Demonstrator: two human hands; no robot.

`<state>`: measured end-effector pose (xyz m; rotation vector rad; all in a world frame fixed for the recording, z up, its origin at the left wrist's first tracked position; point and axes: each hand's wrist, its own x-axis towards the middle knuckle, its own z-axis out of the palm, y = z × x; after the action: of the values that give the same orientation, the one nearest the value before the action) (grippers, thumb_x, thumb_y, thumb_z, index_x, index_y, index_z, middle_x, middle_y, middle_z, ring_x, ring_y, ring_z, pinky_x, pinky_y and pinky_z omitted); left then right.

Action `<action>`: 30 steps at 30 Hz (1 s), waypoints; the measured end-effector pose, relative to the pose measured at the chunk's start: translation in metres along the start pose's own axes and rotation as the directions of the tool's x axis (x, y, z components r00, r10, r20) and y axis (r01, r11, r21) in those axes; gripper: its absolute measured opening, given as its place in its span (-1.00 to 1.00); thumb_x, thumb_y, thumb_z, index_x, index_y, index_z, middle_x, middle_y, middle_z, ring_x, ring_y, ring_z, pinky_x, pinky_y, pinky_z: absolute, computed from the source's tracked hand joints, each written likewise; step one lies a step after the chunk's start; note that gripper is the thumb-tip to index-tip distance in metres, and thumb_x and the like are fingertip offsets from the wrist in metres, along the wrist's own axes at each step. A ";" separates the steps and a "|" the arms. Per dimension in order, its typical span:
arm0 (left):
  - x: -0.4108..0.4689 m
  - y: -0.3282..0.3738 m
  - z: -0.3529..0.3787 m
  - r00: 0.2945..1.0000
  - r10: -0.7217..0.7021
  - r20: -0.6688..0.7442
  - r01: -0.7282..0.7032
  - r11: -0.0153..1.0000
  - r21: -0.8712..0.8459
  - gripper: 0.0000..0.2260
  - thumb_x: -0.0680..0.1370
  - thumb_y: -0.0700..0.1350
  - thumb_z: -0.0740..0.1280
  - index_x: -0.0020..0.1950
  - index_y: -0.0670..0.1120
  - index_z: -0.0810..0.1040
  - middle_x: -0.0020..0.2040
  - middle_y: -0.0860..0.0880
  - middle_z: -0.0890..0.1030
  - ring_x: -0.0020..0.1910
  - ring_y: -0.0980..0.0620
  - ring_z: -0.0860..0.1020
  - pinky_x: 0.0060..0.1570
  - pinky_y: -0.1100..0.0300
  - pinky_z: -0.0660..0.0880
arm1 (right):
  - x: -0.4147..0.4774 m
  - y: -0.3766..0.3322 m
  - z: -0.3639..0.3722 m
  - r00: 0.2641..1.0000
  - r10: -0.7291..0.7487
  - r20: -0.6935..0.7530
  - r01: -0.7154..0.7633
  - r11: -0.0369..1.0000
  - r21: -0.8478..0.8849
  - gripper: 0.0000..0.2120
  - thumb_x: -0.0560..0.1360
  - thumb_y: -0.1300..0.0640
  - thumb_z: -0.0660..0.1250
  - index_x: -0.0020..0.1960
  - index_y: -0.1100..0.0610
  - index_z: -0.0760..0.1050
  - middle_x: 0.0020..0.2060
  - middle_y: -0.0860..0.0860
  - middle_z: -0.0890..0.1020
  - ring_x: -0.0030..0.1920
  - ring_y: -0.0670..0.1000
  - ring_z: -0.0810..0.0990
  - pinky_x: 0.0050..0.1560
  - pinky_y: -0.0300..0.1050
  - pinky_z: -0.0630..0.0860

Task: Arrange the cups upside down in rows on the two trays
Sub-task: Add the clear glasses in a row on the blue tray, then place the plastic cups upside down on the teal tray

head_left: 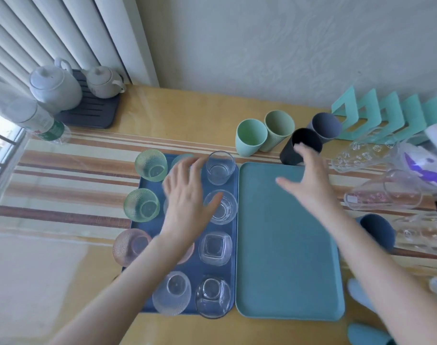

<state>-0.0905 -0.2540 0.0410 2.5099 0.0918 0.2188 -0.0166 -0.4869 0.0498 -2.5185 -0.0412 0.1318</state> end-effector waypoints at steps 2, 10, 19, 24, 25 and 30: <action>0.044 0.012 0.020 0.991 0.088 0.100 -0.089 0.996 0.002 -0.36 0.36 0.02 0.37 0.39 -0.12 0.29 0.30 -0.12 0.38 0.27 -0.12 0.34 0.22 0.03 0.18 | 0.050 0.006 -0.008 1.000 -0.023 0.010 0.024 0.986 -0.163 -0.21 0.31 0.11 0.51 0.42 0.20 0.20 0.40 0.14 0.30 0.40 0.17 0.17 0.36 -0.06 0.11; 0.160 0.042 0.085 0.917 0.057 0.395 -0.083 0.995 0.050 -0.11 0.34 0.02 0.47 0.50 -0.14 0.01 0.45 -0.14 0.19 0.40 -0.14 0.25 0.34 -0.01 0.19 | 0.154 0.016 0.004 0.956 0.061 0.286 0.069 0.904 -0.423 0.03 0.30 -0.11 0.48 0.51 0.14 -0.10 0.51 0.10 0.05 0.49 0.17 -0.03 0.43 0.11 0.01; 0.176 0.039 0.110 0.896 0.002 0.443 -0.010 1.000 0.015 -0.24 0.31 -0.02 0.49 0.42 -0.13 0.22 0.27 -0.16 0.37 0.23 -0.17 0.39 0.19 -0.03 0.39 | 0.156 0.018 0.010 0.990 -0.031 0.134 0.071 0.952 -0.299 -0.18 0.24 0.04 0.48 0.41 0.08 0.18 0.29 0.15 0.36 0.30 0.19 0.29 0.27 0.00 0.17; 0.168 0.062 0.072 0.950 0.106 0.293 -0.087 0.993 -0.077 -0.32 0.32 0.00 0.46 0.37 -0.09 0.29 0.24 -0.10 0.41 0.19 -0.11 0.42 0.13 0.01 0.43 | 0.106 0.009 -0.042 0.992 -0.116 -0.050 0.109 0.986 -0.124 -0.20 0.25 0.11 0.51 0.39 0.06 0.20 0.25 0.13 0.35 0.27 0.15 0.34 0.26 -0.01 0.27; 0.161 0.067 0.063 0.946 0.136 0.293 -0.119 0.990 -0.072 -0.33 0.32 -0.01 0.46 0.37 -0.08 0.29 0.24 -0.08 0.41 0.20 -0.10 0.42 0.13 0.03 0.43 | 0.089 0.009 -0.053 0.990 -0.120 -0.070 0.116 0.992 -0.055 -0.20 0.25 0.14 0.51 0.39 0.04 0.20 0.26 0.10 0.33 0.26 0.07 0.34 0.26 -0.10 0.28; 0.112 0.076 0.042 0.928 0.154 0.338 -0.129 0.987 -0.096 -0.31 0.31 -0.02 0.46 0.39 -0.05 0.28 0.25 -0.04 0.40 0.21 -0.05 0.42 0.13 0.12 0.40 | 0.020 0.011 -0.070 0.986 -0.152 -0.067 0.161 0.974 0.162 -0.20 0.25 0.20 0.54 0.40 0.06 0.24 0.27 0.04 0.35 0.29 -0.10 0.31 0.19 -0.57 0.14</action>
<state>0.0279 -0.3265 0.0665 2.4437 -0.2370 -0.1610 0.0104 -0.5353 0.0983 -2.3397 -0.1983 0.0030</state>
